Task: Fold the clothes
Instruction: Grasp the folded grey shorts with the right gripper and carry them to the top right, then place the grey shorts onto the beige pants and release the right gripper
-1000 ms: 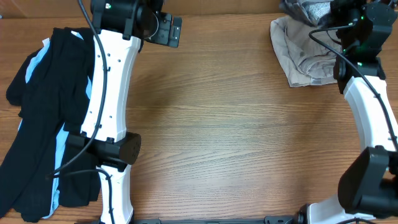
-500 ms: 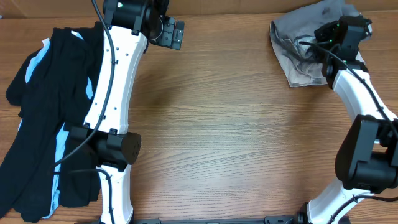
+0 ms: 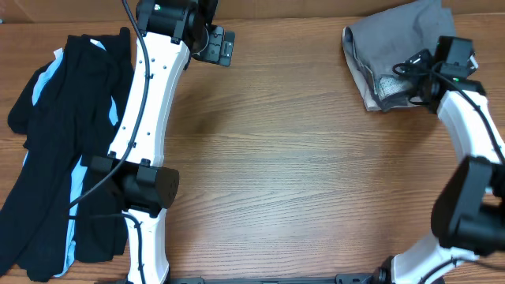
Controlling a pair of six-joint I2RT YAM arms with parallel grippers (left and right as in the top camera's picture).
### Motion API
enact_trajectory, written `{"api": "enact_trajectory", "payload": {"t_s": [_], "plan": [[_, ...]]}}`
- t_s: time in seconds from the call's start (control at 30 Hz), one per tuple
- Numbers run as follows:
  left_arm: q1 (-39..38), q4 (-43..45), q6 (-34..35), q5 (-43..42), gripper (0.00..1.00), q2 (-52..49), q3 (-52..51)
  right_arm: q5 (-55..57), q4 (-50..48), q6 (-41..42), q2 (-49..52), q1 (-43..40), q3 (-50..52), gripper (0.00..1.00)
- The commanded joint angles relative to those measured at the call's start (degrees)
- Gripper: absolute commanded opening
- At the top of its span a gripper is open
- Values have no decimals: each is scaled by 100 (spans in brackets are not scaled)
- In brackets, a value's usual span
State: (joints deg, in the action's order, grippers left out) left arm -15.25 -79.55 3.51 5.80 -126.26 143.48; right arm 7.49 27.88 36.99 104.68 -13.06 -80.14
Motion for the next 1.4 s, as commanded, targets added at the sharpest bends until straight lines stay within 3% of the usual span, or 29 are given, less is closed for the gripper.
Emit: {"api": "enact_trajectory", "payload": {"t_s": [0.0, 0.2, 0.37, 0.5, 0.73, 0.9, 1.1, 1.37], "plan": [[28, 28, 79, 55, 100, -7, -61, -68, 68, -1198, -1187, -22, -138, 99], [26, 26, 79, 55, 100, -7, -61, -354, -61, -2433, -2365, -20, -138, 100], [26, 26, 81, 55, 100, -7, -61, -433, -474, -2942, -2264, -13, -136, 100], [26, 26, 81, 55, 100, -7, -61, -1060, -269, -3062, -2085, -13, -136, 100], [26, 28, 79, 55, 100, -7, -61, -2704, 857, -3064, -2815, -13, -138, 100], [26, 28, 79, 55, 100, -7, -61, -3449, 2199, -3060, -3742, -13, -138, 100], [26, 26, 79, 55, 100, -7, -61, -3497, 3545, -3062, -4417, -13, -136, 100], [26, 26, 79, 55, 100, -7, -61, -3158, 4159, -3060, -4520, -20, -136, 100]]}}
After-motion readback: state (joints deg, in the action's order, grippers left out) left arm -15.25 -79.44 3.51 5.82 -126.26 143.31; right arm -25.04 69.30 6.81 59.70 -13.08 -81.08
